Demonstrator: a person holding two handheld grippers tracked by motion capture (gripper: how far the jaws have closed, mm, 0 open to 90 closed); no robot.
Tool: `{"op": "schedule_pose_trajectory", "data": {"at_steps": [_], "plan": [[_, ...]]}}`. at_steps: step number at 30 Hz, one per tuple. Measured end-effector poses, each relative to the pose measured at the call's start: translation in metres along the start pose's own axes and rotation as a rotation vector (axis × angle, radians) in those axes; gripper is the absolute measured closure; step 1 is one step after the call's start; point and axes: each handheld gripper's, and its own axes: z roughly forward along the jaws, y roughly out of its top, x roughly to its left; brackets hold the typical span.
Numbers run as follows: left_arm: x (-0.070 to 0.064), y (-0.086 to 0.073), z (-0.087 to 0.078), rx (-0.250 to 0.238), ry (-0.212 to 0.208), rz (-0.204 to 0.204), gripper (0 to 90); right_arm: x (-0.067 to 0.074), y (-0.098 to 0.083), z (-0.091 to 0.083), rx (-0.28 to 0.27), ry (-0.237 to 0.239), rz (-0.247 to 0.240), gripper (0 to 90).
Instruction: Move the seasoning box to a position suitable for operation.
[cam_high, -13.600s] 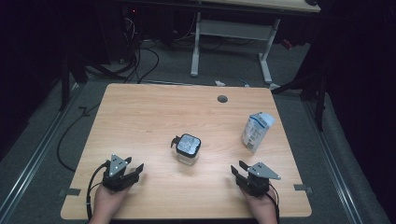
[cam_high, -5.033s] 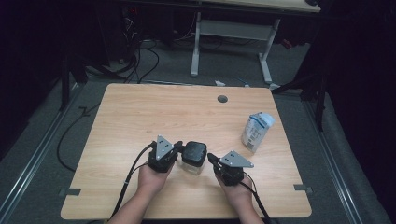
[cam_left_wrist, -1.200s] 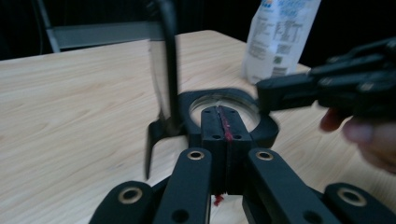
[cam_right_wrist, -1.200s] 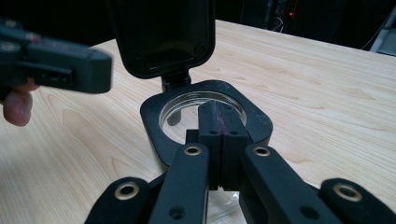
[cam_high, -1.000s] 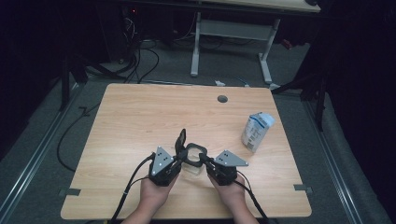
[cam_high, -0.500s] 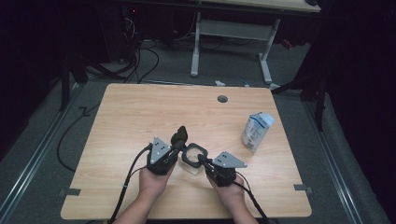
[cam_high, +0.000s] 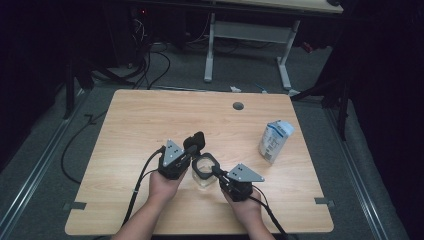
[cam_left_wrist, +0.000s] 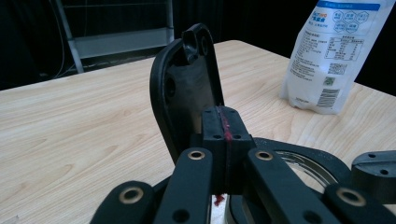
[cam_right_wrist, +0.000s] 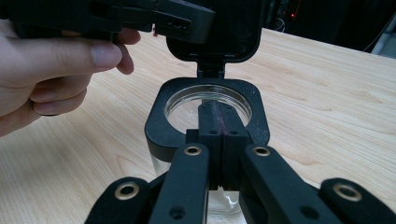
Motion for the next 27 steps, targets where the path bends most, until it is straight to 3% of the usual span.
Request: {"op": "schedule_pose_trajectory", "data": {"at_steps": [4,11,13,16,18,21,27], "plan": [[-0.004,-0.002,-0.005,-0.006,-0.018,-0.006,89.9,0.0,0.001,-0.003,-0.006,-0.003,0.003,85.3],[-0.01,-0.01,-0.028,-0.006,-0.052,0.025,85.6,-0.011,0.001,-0.021,-0.027,-0.019,0.021,79.5],[-0.007,-0.016,-0.037,0.008,-0.05,0.032,83.3,-0.019,-0.006,-0.031,-0.021,-0.036,0.03,77.5],[0.002,-0.036,-0.05,0.074,-0.026,0.059,79.4,-0.028,-0.017,-0.038,-0.002,-0.053,0.056,74.9],[0.009,-0.046,-0.056,0.103,-0.019,0.045,76.0,-0.033,-0.024,-0.041,0.009,-0.064,0.073,73.6],[0.015,-0.06,-0.064,0.157,-0.014,0.021,68.4,-0.039,-0.033,-0.046,0.038,-0.103,0.057,71.6],[0.019,-0.072,-0.075,0.181,0.035,0.029,56.1,-0.055,-0.05,-0.059,0.08,-0.166,0.074,71.6]]}}
